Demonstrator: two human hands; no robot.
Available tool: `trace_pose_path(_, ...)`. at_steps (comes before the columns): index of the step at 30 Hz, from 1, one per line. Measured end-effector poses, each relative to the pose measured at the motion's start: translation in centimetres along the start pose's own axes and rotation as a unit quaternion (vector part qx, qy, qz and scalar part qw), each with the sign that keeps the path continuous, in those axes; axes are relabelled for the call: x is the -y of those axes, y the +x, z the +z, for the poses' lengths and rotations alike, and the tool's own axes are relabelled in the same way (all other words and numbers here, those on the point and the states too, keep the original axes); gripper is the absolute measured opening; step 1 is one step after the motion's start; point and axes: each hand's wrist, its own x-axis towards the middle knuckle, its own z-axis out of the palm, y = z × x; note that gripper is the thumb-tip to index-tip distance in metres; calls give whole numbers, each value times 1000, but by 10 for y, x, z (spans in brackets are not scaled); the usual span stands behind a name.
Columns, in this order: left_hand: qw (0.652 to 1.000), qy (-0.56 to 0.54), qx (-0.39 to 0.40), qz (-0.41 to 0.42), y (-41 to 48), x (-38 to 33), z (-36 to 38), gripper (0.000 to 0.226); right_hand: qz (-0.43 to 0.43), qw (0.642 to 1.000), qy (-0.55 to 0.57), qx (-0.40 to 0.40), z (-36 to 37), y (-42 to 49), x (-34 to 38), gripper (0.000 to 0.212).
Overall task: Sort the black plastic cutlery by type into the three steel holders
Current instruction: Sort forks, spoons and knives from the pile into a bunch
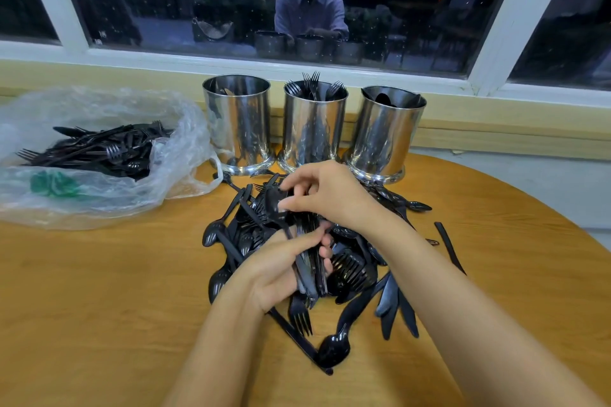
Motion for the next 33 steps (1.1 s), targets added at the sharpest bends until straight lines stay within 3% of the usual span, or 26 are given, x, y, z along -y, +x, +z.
trace_pose_path(4,996,-58,-43,60,2,-4,-6,10,-31,992,48,-109,-11,-13,-13,22)
trace_pose_path(8,982,-92,-112,123,6,-9,-13,9,29,982,25,-184,-21,-38,-50,11)
trace_pose_path(15,976,-104,-141,133,8,-7,-15,12,137,973,-66,-173,4,-63,-99,9)
trace_pose_path(20,976,-94,-145,130,8,-5,-14,11,183,945,-229,-146,13,-47,-85,36)
trace_pose_path(24,976,-98,-145,127,8,-5,-14,10,206,937,-249,-134,14,-40,-81,18)
trace_pose_path(28,978,-103,-143,115,9,-5,-14,12,178,949,-167,-200,1,-34,-84,4)
trace_pose_path(33,979,-101,-143,106,10,-4,-13,8,78,944,-109,-302,-31,-24,-83,21)
